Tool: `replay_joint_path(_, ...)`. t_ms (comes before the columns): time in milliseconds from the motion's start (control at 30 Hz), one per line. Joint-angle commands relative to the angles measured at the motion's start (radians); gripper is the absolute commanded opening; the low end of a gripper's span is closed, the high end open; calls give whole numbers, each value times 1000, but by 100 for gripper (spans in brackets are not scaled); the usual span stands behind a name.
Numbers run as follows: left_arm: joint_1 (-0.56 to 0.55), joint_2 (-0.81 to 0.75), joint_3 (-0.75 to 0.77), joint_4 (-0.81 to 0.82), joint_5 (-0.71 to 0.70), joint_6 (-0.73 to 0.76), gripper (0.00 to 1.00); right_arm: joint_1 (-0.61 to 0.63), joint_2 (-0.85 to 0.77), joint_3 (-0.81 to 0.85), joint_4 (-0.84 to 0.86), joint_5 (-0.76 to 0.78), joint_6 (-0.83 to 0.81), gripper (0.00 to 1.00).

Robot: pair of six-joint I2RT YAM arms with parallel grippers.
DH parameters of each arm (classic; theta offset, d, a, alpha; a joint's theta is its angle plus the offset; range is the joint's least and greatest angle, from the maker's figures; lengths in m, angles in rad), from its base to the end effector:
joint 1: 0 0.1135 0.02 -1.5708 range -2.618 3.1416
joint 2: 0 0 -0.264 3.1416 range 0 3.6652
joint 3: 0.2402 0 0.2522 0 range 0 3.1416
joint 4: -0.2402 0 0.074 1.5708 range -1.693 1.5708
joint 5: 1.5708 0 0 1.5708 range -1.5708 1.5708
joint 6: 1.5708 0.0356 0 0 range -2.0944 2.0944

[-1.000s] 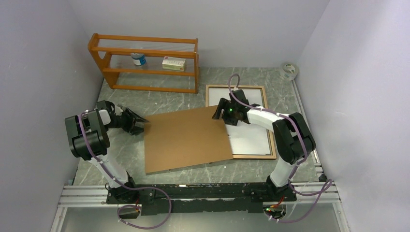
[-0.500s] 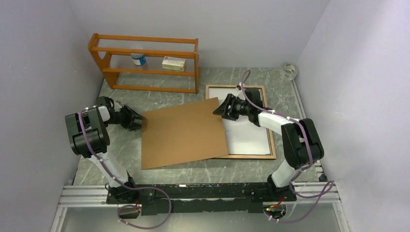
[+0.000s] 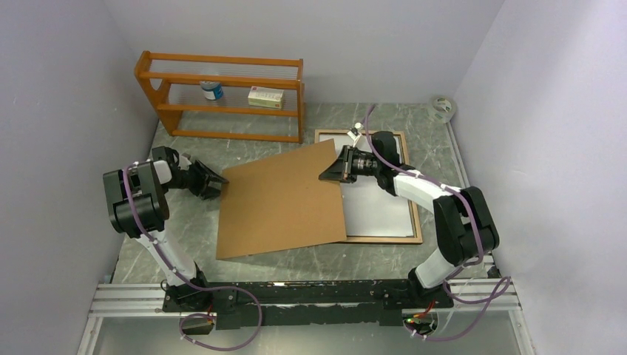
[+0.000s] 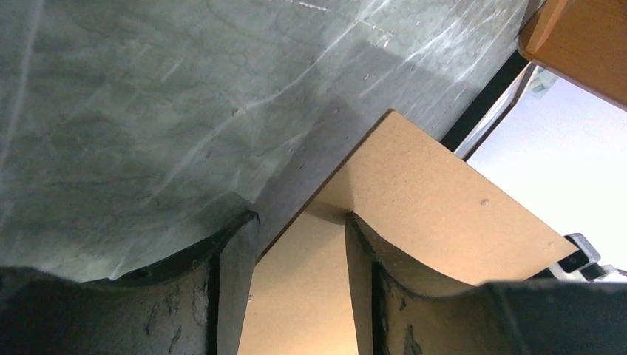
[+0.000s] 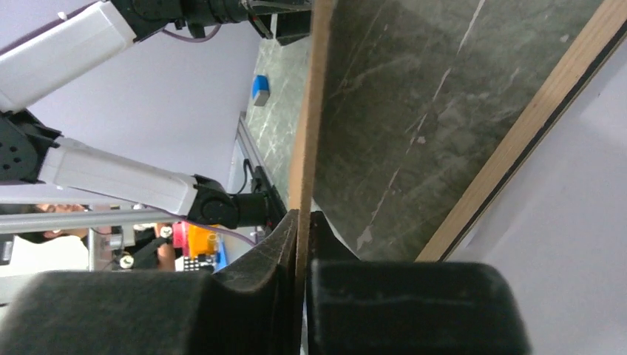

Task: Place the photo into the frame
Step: Turn over the photo frame item at the center of the board.

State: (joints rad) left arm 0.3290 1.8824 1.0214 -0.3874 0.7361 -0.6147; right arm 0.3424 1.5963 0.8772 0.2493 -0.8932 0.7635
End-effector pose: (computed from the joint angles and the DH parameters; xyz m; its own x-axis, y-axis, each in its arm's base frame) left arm 0.3275 0.0865 0.1229 -0.7113 -0.6945 0.1084 -0.5488 0.4524 -0.7030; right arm 0.3076 0.1391 0.2176 -0.9061 0.1373 -0.4003 -0.3299 0.3632 0.8713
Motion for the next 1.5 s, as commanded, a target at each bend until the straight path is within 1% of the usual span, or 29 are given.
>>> replay_joint_path(0, -14, -65, 2, -52, -43, -10, 54, 6, -77, 38, 11, 26, -30, 0)
replay_joint_path(167, -13, -199, 5, -108, -103, -23, 66, 6, -129, 48, 12, 39, -17, 0)
replay_joint_path(267, -13, -293, 33, -171, -151, 2, 76, 6, -172, 57, 33, 33, -3, 0)
replay_joint_path(333, -12, -347, 58, -200, -171, 47, 82, 6, -193, 70, 42, 30, 8, 0)
replay_joint_path(433, -12, -405, 81, -218, -166, 102, 89, 4, -221, 81, 98, 14, 74, 0)
replay_joint_path(500, -12, -427, 79, -211, -147, 141, 92, 3, -241, 84, 146, 13, 139, 0)
replay_joint_path(567, -11, -440, 61, -176, -106, 162, 92, -5, -262, 85, 186, 17, 197, 0)
replay_joint_path(633, -9, -445, 23, -73, -2, 179, 92, -19, -274, 81, 240, 13, 262, 0)
replay_joint_path(767, -9, -442, -12, 78, 242, 169, 91, -51, -277, 78, 344, -43, 388, 0)
replay_joint_path(833, -9, -443, -14, 139, 329, 132, 88, -62, -276, 83, 369, -76, 431, 0)
replay_joint_path(933, -8, -454, -26, 268, 440, 35, 82, -78, -283, 78, 398, -104, 482, 0)
replay_joint_path(1000, -9, -460, -24, 306, 507, 0, 76, -92, -289, 71, 423, -116, 516, 0)
replay_joint_path(1067, -9, -466, -15, 337, 559, -37, 67, -109, -294, 73, 408, -128, 513, 0)
replay_joint_path(1133, -9, -469, -19, 428, 591, -127, 61, -130, -293, 72, 385, -141, 499, 0)
replay_joint_path(1233, -9, -465, -56, 767, 646, -385, 53, -172, -279, 62, 403, -166, 510, 0)
replay_joint_path(1333, -13, -449, -82, 1050, 671, -625, 39, -201, -263, 63, 422, -202, 519, 0)
replay_joint_path(1400, -23, -434, -95, 1299, 679, -847, 33, -208, -257, 64, 398, -209, 500, 0)
replay_joint_path(1467, -23, -418, -96, 1508, 677, -1017, 29, -215, -254, 67, 363, -208, 475, 0)
